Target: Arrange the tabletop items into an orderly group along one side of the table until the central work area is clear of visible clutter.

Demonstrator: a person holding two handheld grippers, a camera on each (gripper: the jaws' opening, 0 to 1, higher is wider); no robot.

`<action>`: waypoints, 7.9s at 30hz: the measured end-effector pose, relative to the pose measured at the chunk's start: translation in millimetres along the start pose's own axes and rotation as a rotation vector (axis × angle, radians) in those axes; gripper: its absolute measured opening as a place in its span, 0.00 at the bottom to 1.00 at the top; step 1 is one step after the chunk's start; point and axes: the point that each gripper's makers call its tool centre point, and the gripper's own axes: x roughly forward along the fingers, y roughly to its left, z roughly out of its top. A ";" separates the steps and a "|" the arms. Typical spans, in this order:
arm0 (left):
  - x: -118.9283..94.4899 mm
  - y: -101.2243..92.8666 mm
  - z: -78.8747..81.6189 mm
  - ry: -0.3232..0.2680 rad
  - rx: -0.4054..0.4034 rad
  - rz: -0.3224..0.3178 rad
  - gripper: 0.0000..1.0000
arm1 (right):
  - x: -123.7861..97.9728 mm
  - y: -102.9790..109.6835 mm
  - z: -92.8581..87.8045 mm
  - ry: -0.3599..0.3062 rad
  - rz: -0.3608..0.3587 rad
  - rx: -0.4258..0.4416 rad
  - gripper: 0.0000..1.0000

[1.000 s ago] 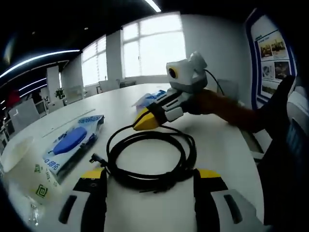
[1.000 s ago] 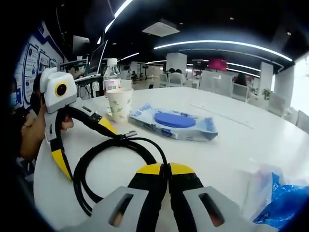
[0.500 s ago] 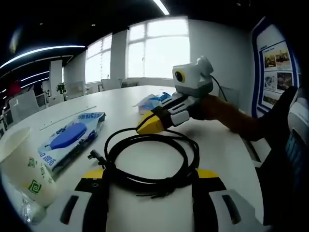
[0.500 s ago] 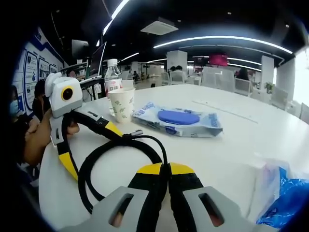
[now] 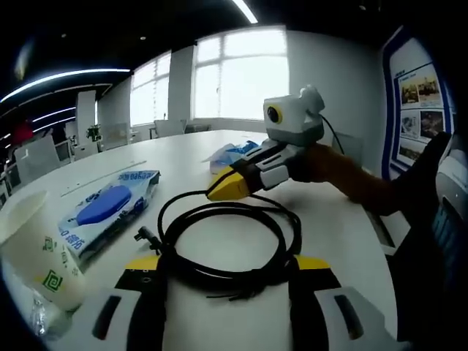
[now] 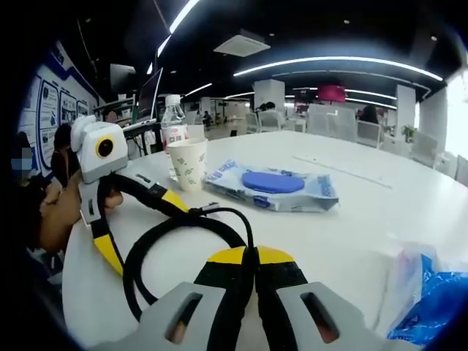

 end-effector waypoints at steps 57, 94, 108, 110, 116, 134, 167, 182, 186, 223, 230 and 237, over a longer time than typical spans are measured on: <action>-32.3 -39.0 77.5 -0.147 0.168 -0.001 0.62 | -82.2 11.2 67.7 -0.154 -0.098 -0.103 0.01; 15.2 -104.2 87.5 -0.159 0.216 -0.135 0.60 | -157.0 -14.3 23.5 -0.142 -0.229 -0.048 0.01; 23.5 -103.5 79.7 -0.143 0.205 -0.145 0.60 | -153.9 -15.8 10.6 -0.120 -0.231 -0.034 0.01; 25.2 -103.0 77.9 -0.139 0.203 -0.147 0.60 | -153.1 -16.5 9.0 -0.117 -0.230 -0.031 0.01; 30.5 -101.8 73.7 -0.132 0.193 -0.151 0.60 | -150.2 -20.4 3.3 -0.106 -0.229 -0.024 0.01; 48.0 -98.4 63.6 -0.106 0.174 -0.166 0.60 | -146.0 -30.9 -13.1 -0.085 -0.231 0.004 0.01; 57.1 -93.5 39.9 -0.022 0.162 -0.155 0.60 | -128.6 -37.1 -36.8 -0.063 -0.200 0.054 0.01; 46.9 -93.1 37.9 -0.041 0.152 -0.157 0.56 | -121.5 -42.4 -51.2 -0.032 -0.197 0.063 0.01; 44.7 -90.5 38.3 -0.049 0.147 -0.147 0.56 | -122.9 -41.1 -50.2 -0.032 -0.185 0.060 0.02; 6.6 -44.5 41.6 -0.092 0.135 -0.017 0.62 | -105.6 -33.2 -8.7 -0.064 -0.186 -0.086 0.31; 3.4 -34.1 42.1 -0.104 0.148 0.023 0.70 | -101.6 -31.2 -3.2 -0.076 -0.188 -0.128 0.55; 5.7 -32.1 37.0 -0.079 0.175 0.036 0.81 | -97.8 -33.0 -3.9 -0.073 -0.205 -0.145 0.75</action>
